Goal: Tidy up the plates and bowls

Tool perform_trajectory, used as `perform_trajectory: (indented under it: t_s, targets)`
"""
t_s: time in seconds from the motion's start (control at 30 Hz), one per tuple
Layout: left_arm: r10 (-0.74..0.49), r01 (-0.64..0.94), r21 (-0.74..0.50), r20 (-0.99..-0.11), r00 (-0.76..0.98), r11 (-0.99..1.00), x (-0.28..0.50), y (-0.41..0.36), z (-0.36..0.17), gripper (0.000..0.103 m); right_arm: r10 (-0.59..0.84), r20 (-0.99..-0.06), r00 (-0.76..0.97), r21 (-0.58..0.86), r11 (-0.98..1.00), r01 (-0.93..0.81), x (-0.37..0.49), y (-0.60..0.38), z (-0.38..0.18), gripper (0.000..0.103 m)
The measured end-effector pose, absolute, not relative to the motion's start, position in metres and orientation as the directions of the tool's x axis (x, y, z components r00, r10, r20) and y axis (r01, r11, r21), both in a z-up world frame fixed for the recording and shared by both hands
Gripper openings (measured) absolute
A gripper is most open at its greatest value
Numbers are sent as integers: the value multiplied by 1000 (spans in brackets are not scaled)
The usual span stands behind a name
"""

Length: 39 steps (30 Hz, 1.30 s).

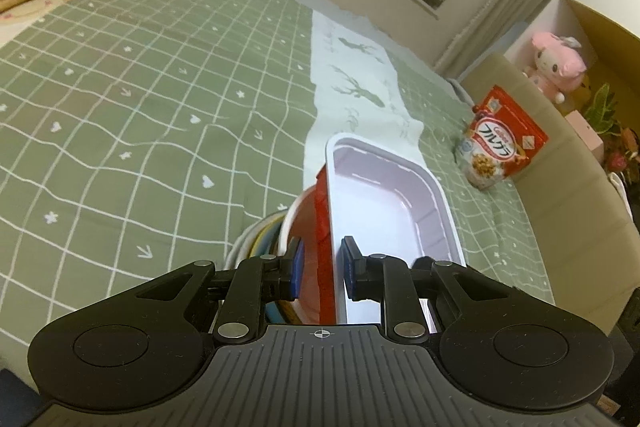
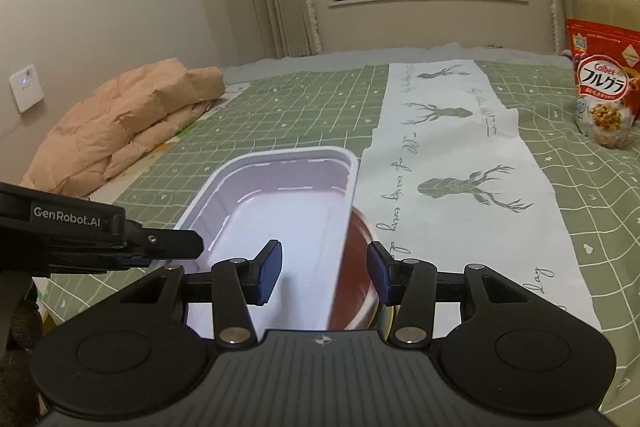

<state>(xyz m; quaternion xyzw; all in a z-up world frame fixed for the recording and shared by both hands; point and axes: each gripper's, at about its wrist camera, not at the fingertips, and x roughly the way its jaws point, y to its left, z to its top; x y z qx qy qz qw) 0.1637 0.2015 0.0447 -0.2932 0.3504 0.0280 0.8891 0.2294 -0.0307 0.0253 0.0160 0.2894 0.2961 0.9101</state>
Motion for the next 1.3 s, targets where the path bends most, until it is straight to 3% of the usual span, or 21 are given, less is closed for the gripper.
perform_trajectory:
  t_s: [0.23,0.37,0.53,0.63,0.7,0.83,1.3]
  targets:
    - [-103,-245,-470,-600,793,848,130,192,61,23,540,-458,707,195,836,-513,201,-49,38,54]
    - [-61,-227,-405,-586,808,885,99,170,60,23,549,-433,715,214,833,-510,174,-66,40,64]
    - [20,-209,-260,-583,813,943,45,121,43,18,554,-446,703,230,830,-508,128,-89,26,67]
    - [19,-172,-211,-576,817,962,14,92,32,17,549,-477,686,237,832,-501,97,-105,12,68]
    - [39,-177,-186,-575,817,967,-5,77,25,17,534,-494,687,225,841,-491,78,-113,3,75]
    - [110,-210,-109,-577,809,971,-23,57,21,17,494,-509,705,179,862,-475,49,-120,-13,75]
    - [115,-214,-93,-605,788,972,-42,39,19,17,459,-529,714,145,878,-457,31,-122,-22,79]
